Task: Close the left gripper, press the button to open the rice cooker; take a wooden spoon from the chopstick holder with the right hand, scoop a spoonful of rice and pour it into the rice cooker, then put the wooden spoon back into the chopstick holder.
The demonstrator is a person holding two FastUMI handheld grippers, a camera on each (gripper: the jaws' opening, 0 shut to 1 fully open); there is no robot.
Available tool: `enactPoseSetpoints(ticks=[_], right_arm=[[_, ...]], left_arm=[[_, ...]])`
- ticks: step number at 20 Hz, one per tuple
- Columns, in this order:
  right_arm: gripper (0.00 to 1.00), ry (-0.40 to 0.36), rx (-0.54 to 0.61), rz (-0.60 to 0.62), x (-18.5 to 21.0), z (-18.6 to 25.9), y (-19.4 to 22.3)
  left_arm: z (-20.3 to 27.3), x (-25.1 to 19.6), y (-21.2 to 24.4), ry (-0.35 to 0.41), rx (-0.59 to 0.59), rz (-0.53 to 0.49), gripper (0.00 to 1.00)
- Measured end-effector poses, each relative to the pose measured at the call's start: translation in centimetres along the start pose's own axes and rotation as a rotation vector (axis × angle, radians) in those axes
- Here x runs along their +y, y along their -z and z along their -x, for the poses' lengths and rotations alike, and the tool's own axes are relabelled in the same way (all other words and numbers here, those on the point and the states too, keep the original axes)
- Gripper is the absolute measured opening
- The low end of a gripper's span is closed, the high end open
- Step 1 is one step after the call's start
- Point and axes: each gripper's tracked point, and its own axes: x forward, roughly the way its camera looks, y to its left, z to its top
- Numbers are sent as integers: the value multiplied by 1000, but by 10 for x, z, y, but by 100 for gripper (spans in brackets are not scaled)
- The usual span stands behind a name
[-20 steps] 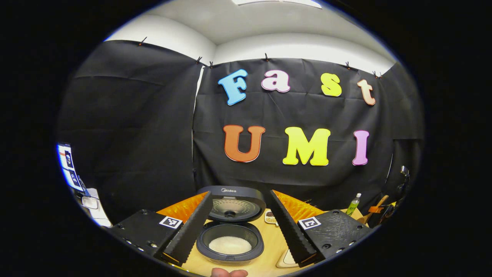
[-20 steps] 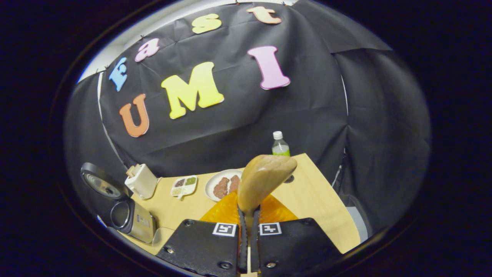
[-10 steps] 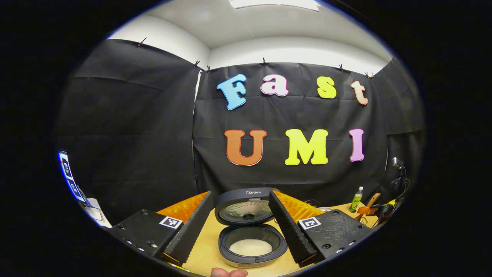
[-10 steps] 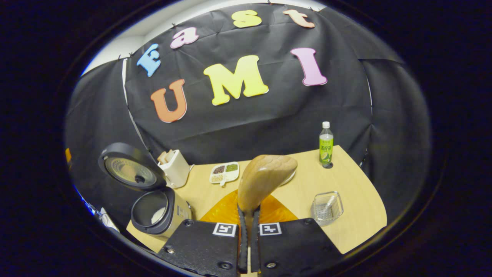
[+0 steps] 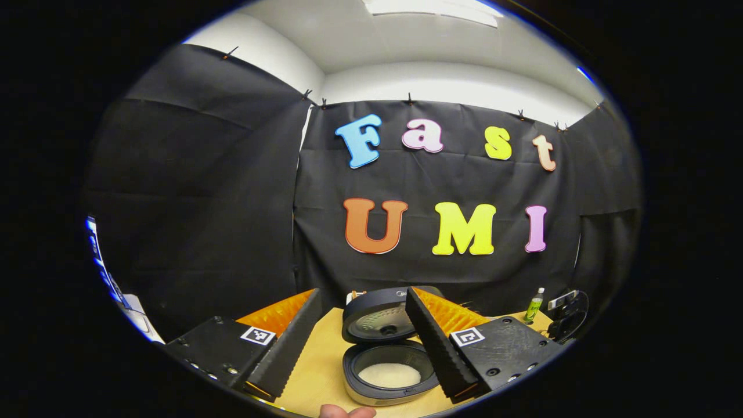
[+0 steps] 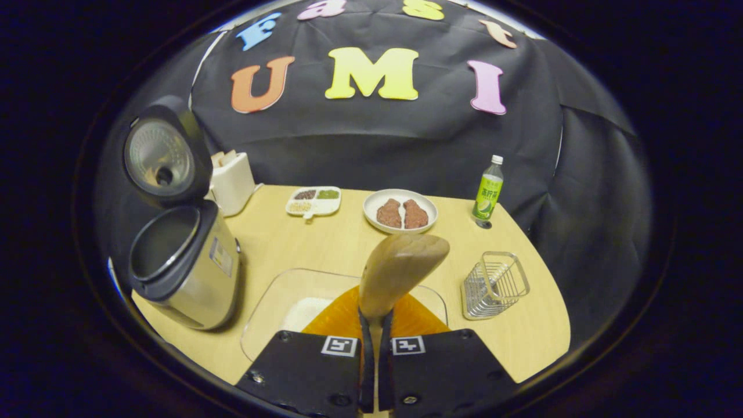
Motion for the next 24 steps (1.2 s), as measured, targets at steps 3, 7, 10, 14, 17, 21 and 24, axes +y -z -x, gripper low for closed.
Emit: enactPoseSetpoints(ticks=[3,7,10,14,17,21,24], right_arm=[[8,7,-2,-6,17,-5,6],[8,-55,-6,-86,49,-2,7],[8,-141,-6,-148,72,0,6],[8,-243,30,-363,75,0,5],[8,-277,55,-567,57,-1,7],[8,-309,47,-741,26,0,3],[8,-305,12,-800,-4,6,-8]], left_arm=[[7,6,11,-14,21,6,94],[15,14,17,-27,52,7,94],[21,15,22,-40,85,16,95],[33,5,20,-46,94,-1,95],[36,-13,25,-26,122,-16,95],[37,-37,16,0,117,-11,95],[35,-50,18,8,124,-21,95]])
